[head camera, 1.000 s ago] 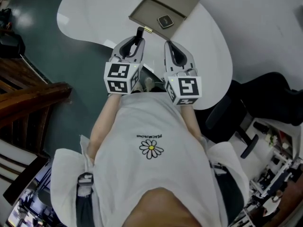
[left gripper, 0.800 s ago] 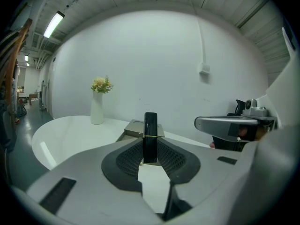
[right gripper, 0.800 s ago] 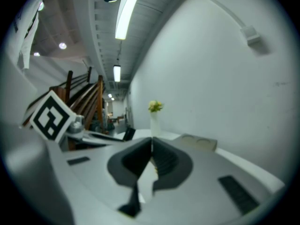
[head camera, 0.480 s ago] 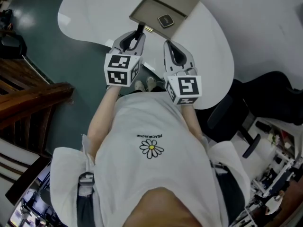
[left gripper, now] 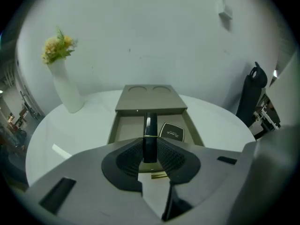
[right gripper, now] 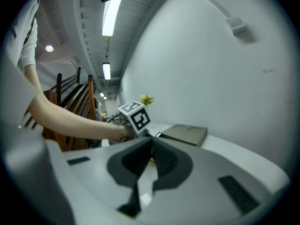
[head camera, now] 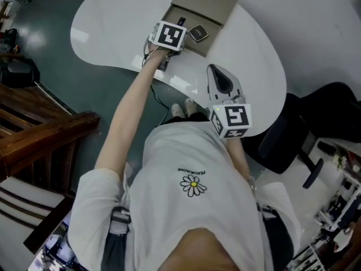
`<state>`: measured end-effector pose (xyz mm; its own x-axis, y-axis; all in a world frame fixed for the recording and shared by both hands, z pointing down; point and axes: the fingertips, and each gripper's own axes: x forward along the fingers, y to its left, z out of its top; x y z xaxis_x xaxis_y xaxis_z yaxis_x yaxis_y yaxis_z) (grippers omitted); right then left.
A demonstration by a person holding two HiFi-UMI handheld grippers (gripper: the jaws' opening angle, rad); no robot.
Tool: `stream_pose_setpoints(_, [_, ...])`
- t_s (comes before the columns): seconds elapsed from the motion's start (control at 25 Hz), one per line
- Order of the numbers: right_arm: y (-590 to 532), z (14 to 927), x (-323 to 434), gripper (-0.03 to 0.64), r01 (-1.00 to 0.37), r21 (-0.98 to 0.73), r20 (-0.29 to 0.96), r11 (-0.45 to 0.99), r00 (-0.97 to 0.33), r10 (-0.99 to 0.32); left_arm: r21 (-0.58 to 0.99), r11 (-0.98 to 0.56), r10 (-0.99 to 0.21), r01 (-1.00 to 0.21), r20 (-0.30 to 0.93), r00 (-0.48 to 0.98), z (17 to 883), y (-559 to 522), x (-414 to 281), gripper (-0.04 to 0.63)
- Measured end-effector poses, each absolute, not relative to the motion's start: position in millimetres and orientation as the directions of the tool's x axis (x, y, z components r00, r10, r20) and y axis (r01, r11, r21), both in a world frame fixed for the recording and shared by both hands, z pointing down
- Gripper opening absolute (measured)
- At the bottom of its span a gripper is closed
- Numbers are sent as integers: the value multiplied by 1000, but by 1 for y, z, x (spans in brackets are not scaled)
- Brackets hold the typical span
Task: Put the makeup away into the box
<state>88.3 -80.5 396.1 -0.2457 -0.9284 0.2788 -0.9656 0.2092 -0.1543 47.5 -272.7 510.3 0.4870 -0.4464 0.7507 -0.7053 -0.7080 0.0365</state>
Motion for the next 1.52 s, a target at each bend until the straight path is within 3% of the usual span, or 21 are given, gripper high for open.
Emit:
stream_pose_setpoints(0.16, [-80, 401, 101, 30, -970, -173, 295, 171, -217, -931, 76, -677, -287, -732, 889, 358, 559, -278, 48, 106])
stream_pose_setpoints(0.4, [-78, 418, 114, 31, -968, -214, 345, 134, -203, -916, 104, -667, -179, -738, 939, 293, 585, -273, 48, 107])
stream_pose_setpoints(0.8, [-88, 412, 108, 31, -955, -241, 323, 172, -246, -914, 97, -664, -181, -741, 941, 286, 590, -265, 49, 114])
stream_pose_setpoints(0.88, [-88, 412, 104, 31, -954, -239, 324, 182, -255, -911, 108, -659, -186, -745, 935, 301, 587, -266, 49, 147])
stream_pose_setpoints(1.0, [-88, 410, 102, 31, -954, -234, 323, 187, -258, -910, 113, -655, -199, -747, 928, 315, 580, -269, 49, 147])
stream_pose_setpoints(1.12, [-89, 407, 101, 31, -955, -230, 317, 188, -256, -913, 107, -649, -244, -753, 908, 340, 565, -276, 49, 147])
stream_pose_setpoints(1.28, [-96, 397, 97, 31, -954, -213, 297, 211, -269, -916, 46, -636, -406, -770, 829, 385, 519, -304, 45, 124])
stream_pose_setpoints(1.36, [-102, 390, 96, 31, -957, -196, 280, 216, -265, -923, -23, -627, -544, -779, 729, 416, 475, -323, 41, 101])
stream_pose_setpoints(1.44, [-106, 384, 95, 31, -963, -169, 258, 210, -249, -934, -61, -601, -668, -797, 586, 459, 428, -324, 30, 37])
stream_pose_setpoints(1.52, [-108, 380, 91, 30, -969, -135, 243, 206, -234, -941, -39, -585, -741, -810, 431, 515, 390, -302, 19, 29])
